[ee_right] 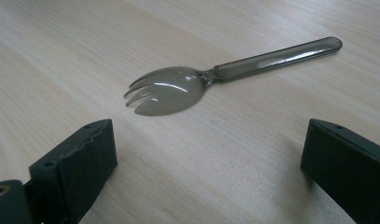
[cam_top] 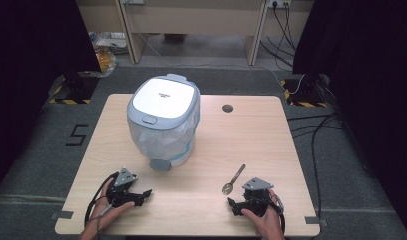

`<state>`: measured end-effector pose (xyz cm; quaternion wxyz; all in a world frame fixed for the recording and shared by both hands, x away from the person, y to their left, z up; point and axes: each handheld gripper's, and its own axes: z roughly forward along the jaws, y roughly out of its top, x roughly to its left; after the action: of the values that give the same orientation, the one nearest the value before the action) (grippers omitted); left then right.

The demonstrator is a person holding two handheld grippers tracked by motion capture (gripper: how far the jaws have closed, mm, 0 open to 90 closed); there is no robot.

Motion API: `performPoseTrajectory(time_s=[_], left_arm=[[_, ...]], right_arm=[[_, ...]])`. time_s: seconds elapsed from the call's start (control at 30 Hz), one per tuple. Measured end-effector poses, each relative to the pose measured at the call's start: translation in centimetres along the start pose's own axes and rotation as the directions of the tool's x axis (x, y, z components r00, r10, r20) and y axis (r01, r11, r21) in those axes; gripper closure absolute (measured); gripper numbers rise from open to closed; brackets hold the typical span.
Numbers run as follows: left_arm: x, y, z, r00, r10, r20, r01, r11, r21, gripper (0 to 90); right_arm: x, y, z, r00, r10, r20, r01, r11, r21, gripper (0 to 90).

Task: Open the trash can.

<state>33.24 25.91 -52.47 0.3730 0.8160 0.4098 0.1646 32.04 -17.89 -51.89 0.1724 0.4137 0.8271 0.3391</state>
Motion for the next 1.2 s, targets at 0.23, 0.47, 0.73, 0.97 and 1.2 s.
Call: performPoseTrajectory(time_s=[0.23, 0.47, 0.73, 0.97, 1.2], left_arm=[[0.0, 0.0, 0.0, 1.0000, 0.001, 0.006, -0.001, 1.0000, 0.002, 12.7], [0.3, 0.0, -0.1, 0.9990, -0.044, 0.009, 0.044, 0.9989, -0.017, 14.9], [0.0, 1.3, -0.4, 0.9972, -0.051, 0.054, 0.055, 0.9955, -0.077, 19.9], [-0.6, 3.5, -0.2, 0.9960, -0.033, 0.082, 0.044, 0.9898, -0.135, 20.6], [-0.9, 4.4, 1.0, 0.9942, -0.021, 0.105, 0.036, 0.9891, -0.143, 20.8]], right_arm=[[0.0, 0.0, 0.0, 1.0000, 0.000, 0.000, 0.000, 1.000, 0.000, 3.6], [0.0, 0.0, 0.0, 1.0000, 0.002, 0.000, -0.002, 1.000, 0.000, 3.5], [-0.1, 0.0, 0.0, 1.0000, -0.002, 0.002, 0.002, 1.000, 0.001, 3.3], [-0.1, 0.0, 0.0, 1.0000, -0.002, 0.001, 0.002, 1.000, 0.002, 3.3], [-0.1, 0.0, 0.0, 1.0000, -0.002, 0.001, 0.002, 1.000, 0.002, 3.3]])
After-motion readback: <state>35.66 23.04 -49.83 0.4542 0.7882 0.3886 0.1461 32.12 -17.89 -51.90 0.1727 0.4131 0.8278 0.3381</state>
